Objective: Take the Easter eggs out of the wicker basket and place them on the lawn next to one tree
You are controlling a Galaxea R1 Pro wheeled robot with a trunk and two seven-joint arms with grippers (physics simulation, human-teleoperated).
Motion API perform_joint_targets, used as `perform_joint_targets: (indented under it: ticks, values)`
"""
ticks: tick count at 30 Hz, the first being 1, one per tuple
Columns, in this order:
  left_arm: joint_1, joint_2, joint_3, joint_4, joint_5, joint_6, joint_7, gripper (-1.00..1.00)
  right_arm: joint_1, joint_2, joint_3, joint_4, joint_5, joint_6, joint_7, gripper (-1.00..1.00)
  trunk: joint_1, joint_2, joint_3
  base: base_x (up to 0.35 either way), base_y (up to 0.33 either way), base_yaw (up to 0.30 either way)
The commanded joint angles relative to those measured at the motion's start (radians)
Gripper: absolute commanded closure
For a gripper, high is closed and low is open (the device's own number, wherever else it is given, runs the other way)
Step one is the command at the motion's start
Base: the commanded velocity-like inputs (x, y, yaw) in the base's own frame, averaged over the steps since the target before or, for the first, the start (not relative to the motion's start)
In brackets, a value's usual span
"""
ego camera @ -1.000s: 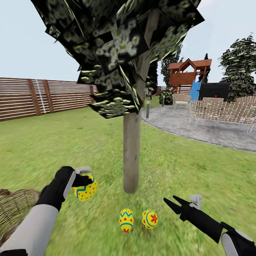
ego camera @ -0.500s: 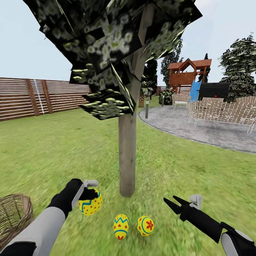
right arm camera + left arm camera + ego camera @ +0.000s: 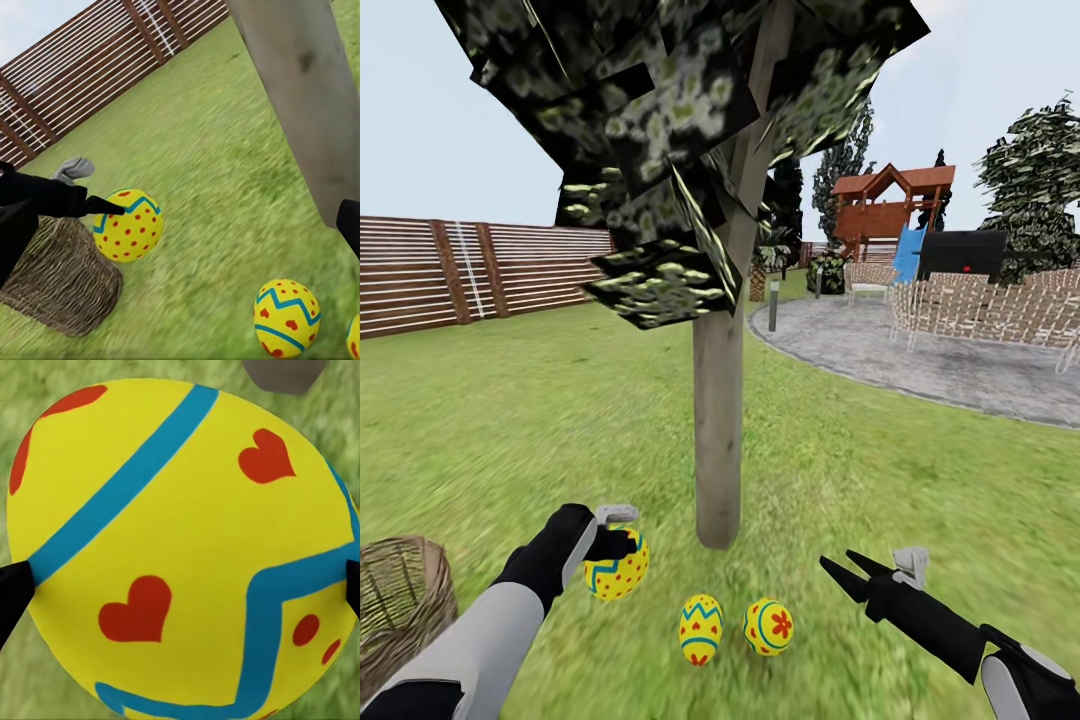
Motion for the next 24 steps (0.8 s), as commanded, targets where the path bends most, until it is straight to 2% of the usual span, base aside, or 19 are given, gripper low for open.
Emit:
perform_joint_targets:
  ticks: [1, 14, 24]
  values:
    - [0.0, 0.001, -0.003, -0.001, 0.003, 0.002, -0.001, 1.0, -0.001, 0.0, -0.001, 0.0, -0.007, 0.007, 0.001, -1.0, 0.004, -0.008, -0.004, 0.0, 0.0, 0.0]
    - [0.0, 0.001, -0.007, -0.001, 0.003, -0.05, -0.001, 1.0, -0.001, 0.0, 0.0, 0.0, -0.006, 0.007, -0.004, -1.0, 0.013, -0.018, -0.054, 0.0, 0.0, 0.0]
    - [0.0, 0.001, -0.008, 0.0, 0.002, -0.129, -0.001, 1.0, -0.001, 0.0, -0.001, 0.0, -0.009, 0.007, -0.004, -1.0, 0.018, -0.02, -0.092, 0.0, 0.0, 0.0]
